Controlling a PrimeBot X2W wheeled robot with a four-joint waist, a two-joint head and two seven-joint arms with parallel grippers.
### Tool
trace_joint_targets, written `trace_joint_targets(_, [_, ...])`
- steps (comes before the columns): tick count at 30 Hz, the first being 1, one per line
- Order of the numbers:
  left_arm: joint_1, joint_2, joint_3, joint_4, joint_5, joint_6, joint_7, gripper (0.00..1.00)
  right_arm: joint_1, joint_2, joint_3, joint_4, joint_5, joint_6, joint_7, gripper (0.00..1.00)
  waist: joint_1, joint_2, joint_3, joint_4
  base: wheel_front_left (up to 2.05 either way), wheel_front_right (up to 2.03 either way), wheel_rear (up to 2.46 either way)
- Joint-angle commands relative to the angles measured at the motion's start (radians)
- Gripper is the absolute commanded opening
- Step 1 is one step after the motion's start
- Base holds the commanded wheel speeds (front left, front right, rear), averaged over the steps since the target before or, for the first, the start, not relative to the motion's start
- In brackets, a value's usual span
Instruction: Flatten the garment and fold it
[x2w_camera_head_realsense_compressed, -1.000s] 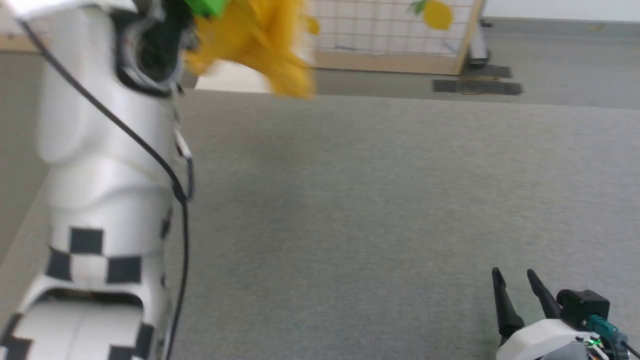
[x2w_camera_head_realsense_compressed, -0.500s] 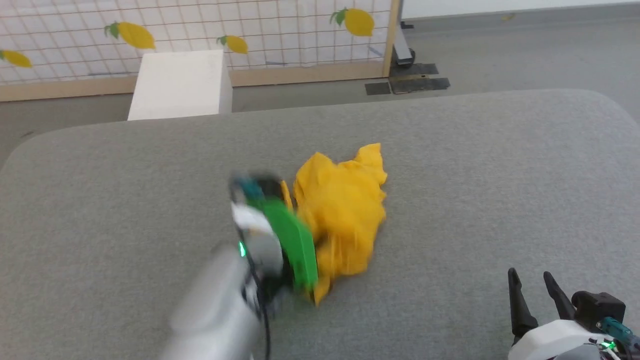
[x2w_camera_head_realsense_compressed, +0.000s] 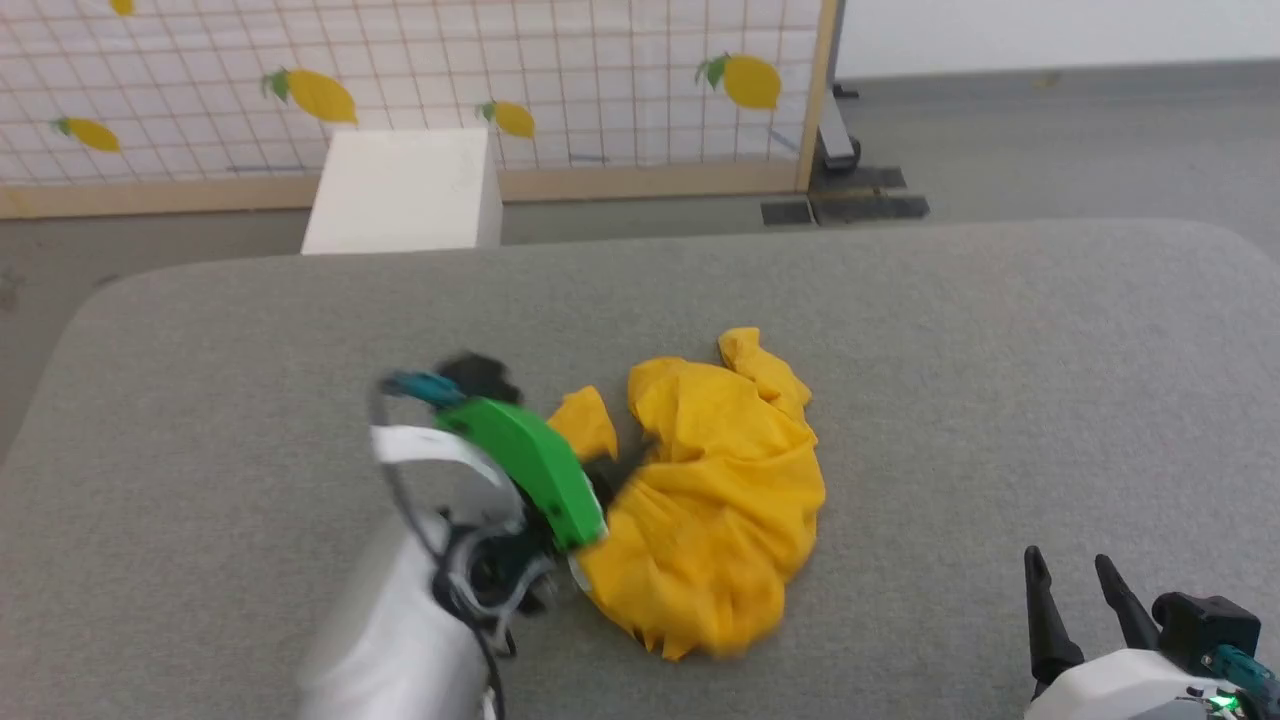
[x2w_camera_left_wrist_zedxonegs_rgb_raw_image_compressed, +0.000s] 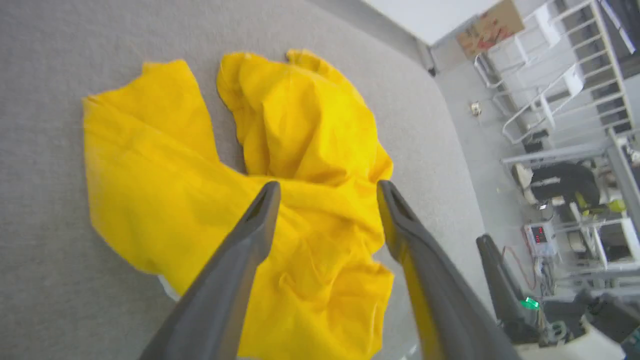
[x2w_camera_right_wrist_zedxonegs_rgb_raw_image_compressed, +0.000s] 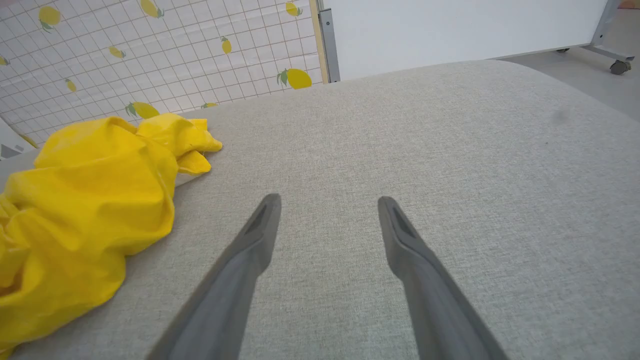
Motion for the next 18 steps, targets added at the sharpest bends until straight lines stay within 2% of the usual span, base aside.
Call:
trace_joint_targets(1, [-0.01,0.005,0.035,-0.033,-0.02,0.006,-0.037,1.0,0.006,0.0,-0.002,-0.002,0.005,-0.001,-0.002,1.0,0.0,-0.0001,-0.031,0.027,0.0,0.0,0.0])
trace_joint_targets(5, [0.009,0.039,0.153,-0.143,-0.035,0.013,-0.186,1.0,0.003,0.0,-0.003,-0.011,0.015,-0.001,0.001,1.0,0.0,-0.0001,-0.055,0.042,0.0,0.0,0.0])
trace_joint_targets(8, [0.055,0.098,0.216,-0.21,0.031,0.022,-0.327,1.0,-0.004,0.0,-0.005,-0.021,0.021,-0.001,0.006,1.0,0.0,-0.0001,-0.062,0.051,0.0,0.0,0.0])
trace_joint_targets(12, [0.152,0.17,0.251,-0.26,0.169,0.053,-0.509,1.0,-0.015,0.0,-0.003,-0.034,0.025,-0.001,0.017,1.0,0.0,-0.0001,-0.063,0.059,0.0,0.0,0.0])
trace_joint_targets(15, [0.241,0.202,0.25,-0.28,0.267,0.067,-0.638,1.0,-0.019,0.0,0.003,-0.046,0.025,-0.001,0.03,1.0,0.0,-0.0001,-0.06,0.066,0.0,0.0,0.0])
trace_joint_targets(18, [0.315,0.213,0.228,-0.289,0.336,0.071,-0.717,1.0,-0.024,0.0,0.006,-0.052,0.027,-0.001,0.05,1.0,0.0,-0.0001,-0.056,0.072,0.0,0.0,0.0])
